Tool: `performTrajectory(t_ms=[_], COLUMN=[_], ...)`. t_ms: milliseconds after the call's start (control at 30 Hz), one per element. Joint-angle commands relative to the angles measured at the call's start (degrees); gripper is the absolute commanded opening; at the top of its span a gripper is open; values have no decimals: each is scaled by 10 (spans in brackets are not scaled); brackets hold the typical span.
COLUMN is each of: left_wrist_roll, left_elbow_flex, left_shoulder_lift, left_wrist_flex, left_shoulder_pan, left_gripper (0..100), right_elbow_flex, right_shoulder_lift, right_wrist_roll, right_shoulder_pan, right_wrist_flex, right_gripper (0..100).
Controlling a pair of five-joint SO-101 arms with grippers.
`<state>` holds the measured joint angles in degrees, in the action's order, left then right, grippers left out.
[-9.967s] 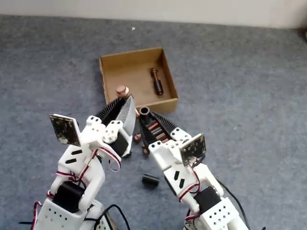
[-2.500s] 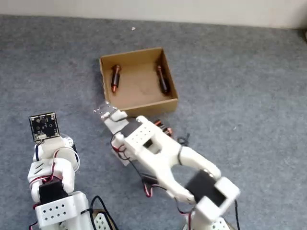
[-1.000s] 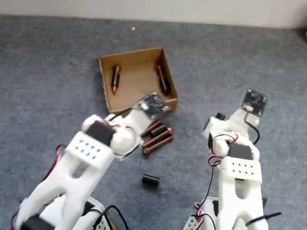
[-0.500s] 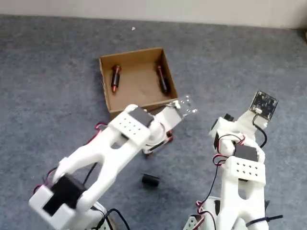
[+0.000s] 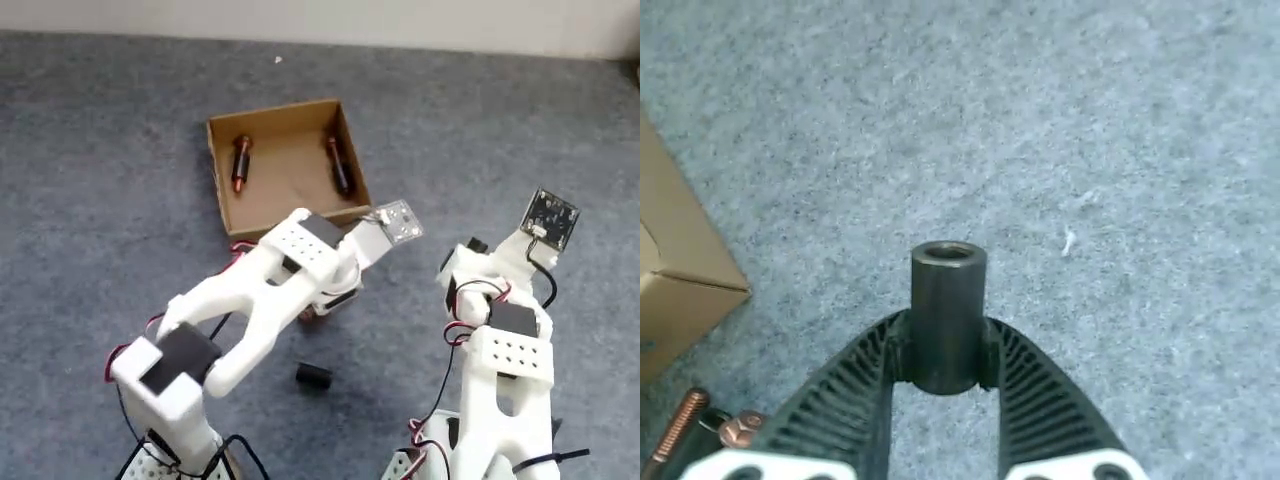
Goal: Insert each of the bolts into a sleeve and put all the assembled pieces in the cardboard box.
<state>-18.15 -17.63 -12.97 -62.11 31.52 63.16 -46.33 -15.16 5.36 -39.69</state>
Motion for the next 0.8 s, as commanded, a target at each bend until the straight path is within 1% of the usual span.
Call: performTrajectory(t_ms=[0, 100, 200, 433, 633, 767], left_wrist_roll=[4, 5, 4, 5, 6, 6], left_elbow_flex=[53, 79, 100, 101, 105, 95], left_shoulder_lift=[-47, -76, -87, -83, -80, -34], left_wrist_flex=[5, 3, -24, -37, -38, -55], left_shoulder_pan=[0, 0, 3, 0, 3, 3], left_gripper=[143, 104, 62, 59, 6, 6], right_elbow_flex=[-11, -11, -11, -11, -12, -12], right_shoulder_lift=[-18, -18, -18, -18, -18, -19], right_wrist_roll=[-5, -5, -5, -4, -3, -3], right_shoulder_pan=[7, 7, 7, 5, 6, 6], right_wrist_flex=[18, 18, 18, 18, 18, 18], right_gripper=[4, 4, 4, 4, 4, 4])
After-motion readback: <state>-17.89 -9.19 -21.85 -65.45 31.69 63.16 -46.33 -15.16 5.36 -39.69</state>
